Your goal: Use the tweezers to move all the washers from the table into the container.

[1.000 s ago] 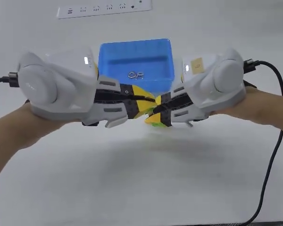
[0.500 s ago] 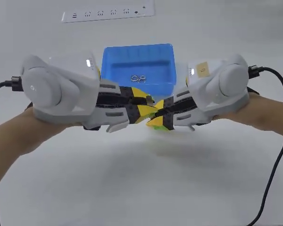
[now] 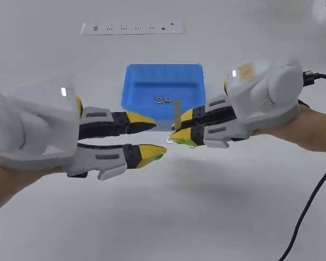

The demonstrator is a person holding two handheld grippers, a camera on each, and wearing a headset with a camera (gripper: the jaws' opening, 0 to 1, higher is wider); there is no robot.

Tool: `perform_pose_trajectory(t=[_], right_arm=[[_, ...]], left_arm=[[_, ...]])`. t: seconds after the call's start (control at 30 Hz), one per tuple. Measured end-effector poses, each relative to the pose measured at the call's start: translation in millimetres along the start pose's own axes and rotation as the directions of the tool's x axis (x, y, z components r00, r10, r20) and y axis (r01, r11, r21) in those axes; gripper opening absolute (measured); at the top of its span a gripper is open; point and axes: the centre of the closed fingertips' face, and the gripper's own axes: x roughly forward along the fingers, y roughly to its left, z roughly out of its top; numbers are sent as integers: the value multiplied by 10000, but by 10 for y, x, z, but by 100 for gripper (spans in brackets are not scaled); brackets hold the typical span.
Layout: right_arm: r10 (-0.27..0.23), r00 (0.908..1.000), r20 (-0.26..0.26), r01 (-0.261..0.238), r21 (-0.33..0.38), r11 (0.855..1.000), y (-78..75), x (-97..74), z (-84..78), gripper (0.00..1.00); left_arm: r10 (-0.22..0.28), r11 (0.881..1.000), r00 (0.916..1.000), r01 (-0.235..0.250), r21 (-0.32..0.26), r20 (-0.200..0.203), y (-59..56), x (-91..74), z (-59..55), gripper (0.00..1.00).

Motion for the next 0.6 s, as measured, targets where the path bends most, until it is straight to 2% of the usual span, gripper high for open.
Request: perform_pose_trajectory(t=[0.03, 0.1, 0.23, 0.3, 0.43, 0.5, 0.6], right_arm=[[8, 10000, 29, -8, -6, 10000, -4, -21, 38, 10], [-121, 9999, 6, 122, -136, 9998, -25, -58, 86, 10], [-303, 9995, 123, 305, -169, 9994, -73, -119, 197, 10], [-416, 9989, 199, 420, -204, 9989, -105, -143, 267, 10], [-633, 9976, 272, 646, -481, 9968, -201, -178, 422, 10], [-777, 9962, 389, 797, -507, 9955, -273, -186, 502, 10], [-958, 9944, 454, 984, -580, 9935, -375, -179, 588, 10]], left_arm=[[-33, 9988, 9997, 44, -482, 234, -24, -48, 14, 32], [263, 9958, 9973, -201, -896, 682, -14, -175, 46, 36], [763, 9931, 9946, -694, -945, 708, 5, -374, 1, 41], [1064, 9885, 9909, -966, -1165, 818, 24, -461, -20, 44], [1764, 9734, 9768, -1547, -1693, 1217, 65, -623, -54, 51], [1878, 9678, 9724, -1592, -1949, 1382, 48, -679, -67, 55], [1888, 9626, 9708, -1532, -2233, 1479, 6, -731, -101, 64]])
